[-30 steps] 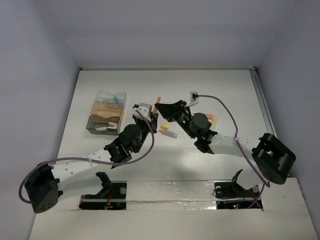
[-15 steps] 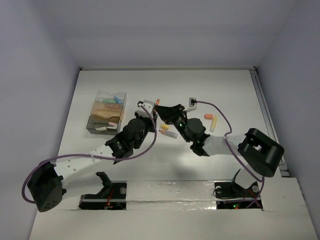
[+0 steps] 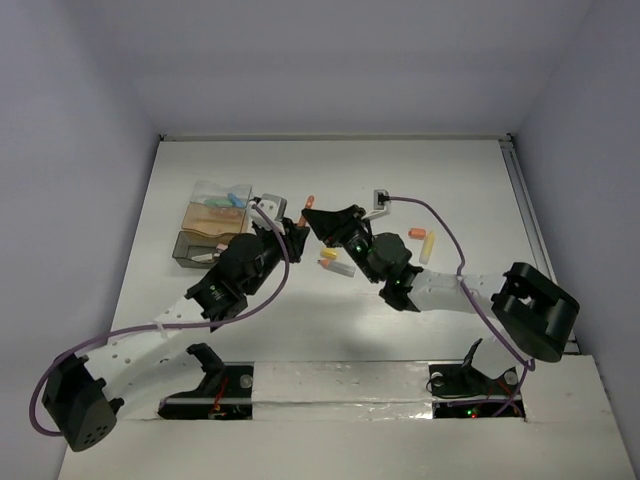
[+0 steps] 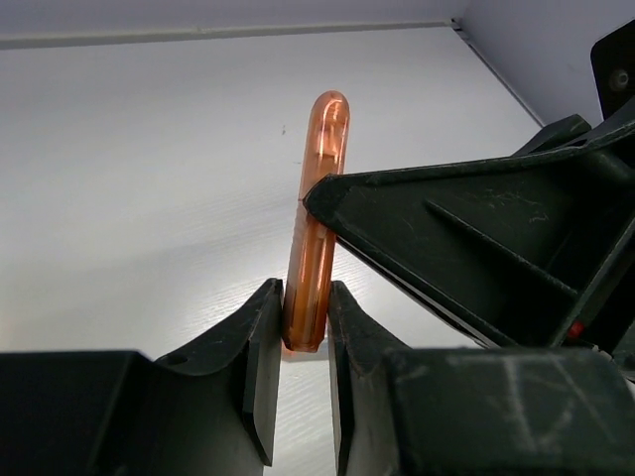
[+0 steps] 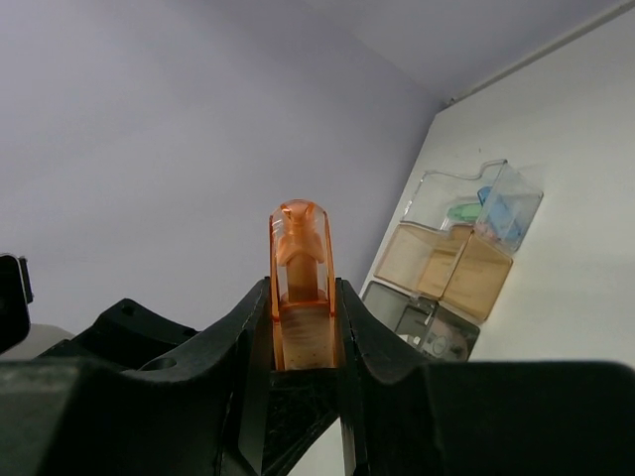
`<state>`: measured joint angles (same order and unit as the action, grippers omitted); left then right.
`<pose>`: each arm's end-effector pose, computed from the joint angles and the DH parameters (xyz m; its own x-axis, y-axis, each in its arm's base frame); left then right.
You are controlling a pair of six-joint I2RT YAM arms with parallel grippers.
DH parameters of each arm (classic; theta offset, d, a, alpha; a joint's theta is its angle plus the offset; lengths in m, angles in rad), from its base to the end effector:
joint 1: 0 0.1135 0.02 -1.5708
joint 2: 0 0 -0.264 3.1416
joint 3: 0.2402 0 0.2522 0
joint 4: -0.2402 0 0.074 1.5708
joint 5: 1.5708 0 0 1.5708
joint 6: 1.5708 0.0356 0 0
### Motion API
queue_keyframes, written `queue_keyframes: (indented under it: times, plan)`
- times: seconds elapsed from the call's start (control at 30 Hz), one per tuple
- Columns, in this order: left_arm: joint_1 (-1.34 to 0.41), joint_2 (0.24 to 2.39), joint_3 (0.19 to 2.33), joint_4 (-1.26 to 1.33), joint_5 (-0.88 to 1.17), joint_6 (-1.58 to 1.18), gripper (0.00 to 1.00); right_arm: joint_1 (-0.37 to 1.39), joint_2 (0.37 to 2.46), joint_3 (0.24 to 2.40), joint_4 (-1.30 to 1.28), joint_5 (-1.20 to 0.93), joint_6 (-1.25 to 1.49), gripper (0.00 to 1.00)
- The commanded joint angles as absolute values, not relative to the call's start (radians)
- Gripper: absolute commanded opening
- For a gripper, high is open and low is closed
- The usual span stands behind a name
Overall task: Sort the stationery into containers
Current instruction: Close the pen cap on the pen, then place the pen in the storage box.
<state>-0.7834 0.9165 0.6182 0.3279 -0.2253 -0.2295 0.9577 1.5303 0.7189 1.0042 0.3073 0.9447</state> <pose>0.1613 -0.1494 0.3116 -0.1001 -0.2133 -0.9719 0.5205 0.8212 -0.2338 0.1972 0.2616 0.2616 -0.4287 0.7330 -0.5282 -0.4460 0.3367 0.8293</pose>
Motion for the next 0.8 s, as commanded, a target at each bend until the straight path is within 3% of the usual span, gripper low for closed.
queue_keyframes:
  times: [0.0, 0.07, 0.1, 0.23, 0.7, 0.73, 0.77]
  plan:
    - [-0.726, 0.804, 0.677, 0.802, -0.328, -0.328, 0.0, 1.056, 1.563, 0.686, 0.632, 0.048, 0.874, 0.0]
    - [-0.726, 0.77, 0.664, 0.778, -0.296, -0.354, 0.13, 1.011, 1.565, 0.704, 0.675, 0.009, 0.893, 0.0]
    - [-0.726, 0.747, 0.654, 0.755, -0.282, -0.359, 0.24, 0.996, 1.574, 0.715, 0.686, 0.008, 0.897, 0.0]
    - [-0.726, 0.678, 0.635, 0.677, -0.244, -0.382, 0.46, 0.93, 1.6, 0.794, 0.696, -0.046, 0.893, 0.0]
    - [-0.726, 0.325, 0.73, 0.128, -0.322, -0.423, 0.75, 0.851, 1.811, 1.172, 0.608, -0.161, 0.786, 0.0]
    - [-0.726, 0.316, 0.773, 0.091, -0.313, -0.405, 0.97, 0.851, 1.836, 1.263, 0.553, -0.19, 0.734, 0.0]
    - [-0.726, 0.314, 0.794, 0.05, -0.31, -0.396, 0.99, 0.851, 1.862, 1.316, 0.517, -0.202, 0.703, 0.0]
